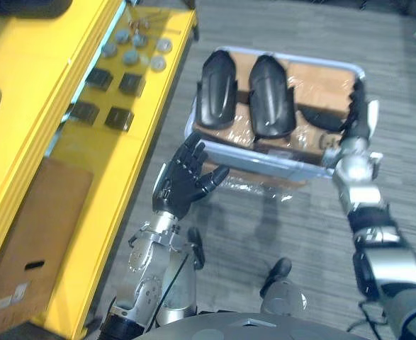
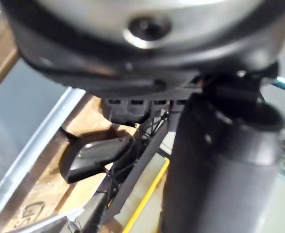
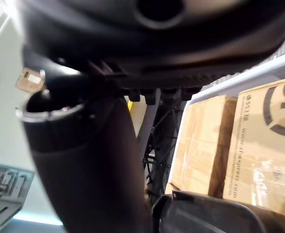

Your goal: Walk over and take three plastic housings, then place them on the shelf

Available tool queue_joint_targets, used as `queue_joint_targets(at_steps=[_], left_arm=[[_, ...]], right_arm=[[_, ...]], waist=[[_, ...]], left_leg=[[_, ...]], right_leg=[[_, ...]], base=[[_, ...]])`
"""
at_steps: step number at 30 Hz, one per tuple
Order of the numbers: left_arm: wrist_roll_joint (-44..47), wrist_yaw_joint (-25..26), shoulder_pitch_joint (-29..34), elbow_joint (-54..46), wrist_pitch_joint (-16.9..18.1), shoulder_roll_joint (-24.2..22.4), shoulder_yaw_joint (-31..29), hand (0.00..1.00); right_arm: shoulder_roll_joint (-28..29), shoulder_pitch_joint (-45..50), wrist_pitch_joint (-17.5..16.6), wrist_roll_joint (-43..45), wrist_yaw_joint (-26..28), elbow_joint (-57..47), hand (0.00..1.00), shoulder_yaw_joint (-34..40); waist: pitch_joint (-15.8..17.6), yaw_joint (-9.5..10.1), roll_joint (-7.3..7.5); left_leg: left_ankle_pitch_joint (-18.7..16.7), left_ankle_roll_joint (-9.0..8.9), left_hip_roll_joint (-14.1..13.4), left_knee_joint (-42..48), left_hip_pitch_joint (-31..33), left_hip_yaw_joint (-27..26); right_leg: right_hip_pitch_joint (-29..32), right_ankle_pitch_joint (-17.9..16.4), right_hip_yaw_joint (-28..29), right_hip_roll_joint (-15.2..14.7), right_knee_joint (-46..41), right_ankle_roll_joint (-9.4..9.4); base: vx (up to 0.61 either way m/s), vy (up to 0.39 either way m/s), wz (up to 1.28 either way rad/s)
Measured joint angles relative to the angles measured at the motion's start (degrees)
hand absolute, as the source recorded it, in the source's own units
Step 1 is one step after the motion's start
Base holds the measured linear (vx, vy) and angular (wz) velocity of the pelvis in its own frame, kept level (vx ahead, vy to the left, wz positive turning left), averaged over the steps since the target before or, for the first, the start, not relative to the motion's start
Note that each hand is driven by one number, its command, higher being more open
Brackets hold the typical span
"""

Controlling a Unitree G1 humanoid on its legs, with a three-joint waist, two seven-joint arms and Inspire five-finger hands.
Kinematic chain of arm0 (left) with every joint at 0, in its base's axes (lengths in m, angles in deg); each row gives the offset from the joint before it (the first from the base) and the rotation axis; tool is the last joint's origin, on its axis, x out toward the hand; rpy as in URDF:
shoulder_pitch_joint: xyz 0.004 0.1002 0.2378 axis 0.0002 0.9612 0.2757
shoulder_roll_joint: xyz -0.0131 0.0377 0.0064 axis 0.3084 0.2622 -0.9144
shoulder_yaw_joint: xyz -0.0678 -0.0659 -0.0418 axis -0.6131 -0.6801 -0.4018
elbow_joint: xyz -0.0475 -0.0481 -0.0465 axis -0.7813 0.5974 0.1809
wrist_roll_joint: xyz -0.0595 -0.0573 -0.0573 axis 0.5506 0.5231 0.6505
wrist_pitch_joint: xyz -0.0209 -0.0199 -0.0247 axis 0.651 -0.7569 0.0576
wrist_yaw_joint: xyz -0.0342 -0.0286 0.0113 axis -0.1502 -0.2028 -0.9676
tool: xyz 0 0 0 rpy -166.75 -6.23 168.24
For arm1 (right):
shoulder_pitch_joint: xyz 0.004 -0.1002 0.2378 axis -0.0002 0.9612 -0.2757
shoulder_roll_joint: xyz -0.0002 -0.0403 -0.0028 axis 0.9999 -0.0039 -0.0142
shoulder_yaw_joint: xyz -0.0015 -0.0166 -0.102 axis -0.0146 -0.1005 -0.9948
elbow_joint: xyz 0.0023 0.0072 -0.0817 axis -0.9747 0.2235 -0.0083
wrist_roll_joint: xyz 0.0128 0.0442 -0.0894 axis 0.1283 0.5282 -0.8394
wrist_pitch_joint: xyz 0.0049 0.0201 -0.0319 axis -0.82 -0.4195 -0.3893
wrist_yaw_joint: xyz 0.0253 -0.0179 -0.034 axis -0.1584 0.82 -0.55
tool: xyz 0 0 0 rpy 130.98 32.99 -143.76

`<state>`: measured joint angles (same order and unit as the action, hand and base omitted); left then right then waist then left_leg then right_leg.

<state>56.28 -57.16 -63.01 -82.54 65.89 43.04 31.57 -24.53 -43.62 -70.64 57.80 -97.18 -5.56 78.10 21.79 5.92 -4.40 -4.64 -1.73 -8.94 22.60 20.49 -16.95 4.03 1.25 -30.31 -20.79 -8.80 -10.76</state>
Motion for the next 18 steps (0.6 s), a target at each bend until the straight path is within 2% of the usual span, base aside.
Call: queue_joint_targets(at_steps=[4, 7, 10, 12, 13, 18], left_arm=[[0.51, -0.05, 0.71, 0.37, 0.02, 0.77, 3.48, 1.00], [0.53, -0.05, 0.42, 1.32, 0.46, 0.71, 6.07, 1.00], [2.37, 0.03, -1.03, 4.25, 1.52, -0.08, 7.79, 1.00], [3.92, 0.52, -2.32, 6.40, 2.42, -0.56, 8.97, 1.00], [4.31, 0.63, -2.78, 7.77, 2.73, -0.73, 9.12, 1.00], [4.66, 0.89, -3.54, 13.82, 2.99, -0.82, 10.02, 1.00]], right_arm=[[-2.38, -5.35, 0.34, 3.36, -0.74, 7.55, 1.00, -0.51], [-3.62, -9.15, 2.30, 4.19, -1.18, 14.54, 1.00, -2.61], [-5.64, -14.05, 4.52, 4.21, -0.58, 21.16, 1.00, -4.06], [-9.01, -18.19, 6.73, 3.93, 1.17, 24.40, 1.00, -6.16], [-10.41, -19.55, 7.37, 2.17, 1.98, 24.89, 0.00, -7.42], [-15.10, -23.64, 11.71, -3.79, 4.32, 26.97, 0.00, -13.57]], waist=[[1.72, 1.51, -0.62], [2.31, 2.20, -1.31], [3.89, 3.37, -3.30], [5.56, 4.40, -5.09], [5.93, 5.06, -5.49], [6.52, 6.62, -5.57]], left_leg=[[0.76, 0.27, 0.36, 0.11, 1.39, 0.81], [1.34, 0.46, 0.48, 0.26, 2.74, 1.46], [1.68, 0.57, 0.46, 0.34, 3.26, 1.96], [2.34, 0.76, 0.37, 0.21, 4.68, 2.51], [2.66, 0.88, 0.30, 0.10, 5.67, 2.56], [3.95, 1.05, 0.61, -1.07, 7.13, 2.86]], right_leg=[[0.57, 0.27, -0.83, -0.08, -0.07, 0.10], [1.27, 0.27, -1.44, -0.08, -0.31, 0.10], [2.00, 0.12, -1.60, -0.19, -1.45, 0.34], [3.72, -0.14, -1.68, -0.24, -2.74, 0.68], [5.12, -0.30, -1.55, -0.35, -3.50, 0.89], [7.17, -0.49, -1.81, -0.79, -4.46, 1.17]], base=[[-0.04, 0.027, 0.12], [-0.03, 0.004, 0.10], [-0.06, 0.005, 0.04], [-0.10, -0.005, 0.02], [-0.10, -0.008, 0.03], [-0.06, -0.015, 0.04]])
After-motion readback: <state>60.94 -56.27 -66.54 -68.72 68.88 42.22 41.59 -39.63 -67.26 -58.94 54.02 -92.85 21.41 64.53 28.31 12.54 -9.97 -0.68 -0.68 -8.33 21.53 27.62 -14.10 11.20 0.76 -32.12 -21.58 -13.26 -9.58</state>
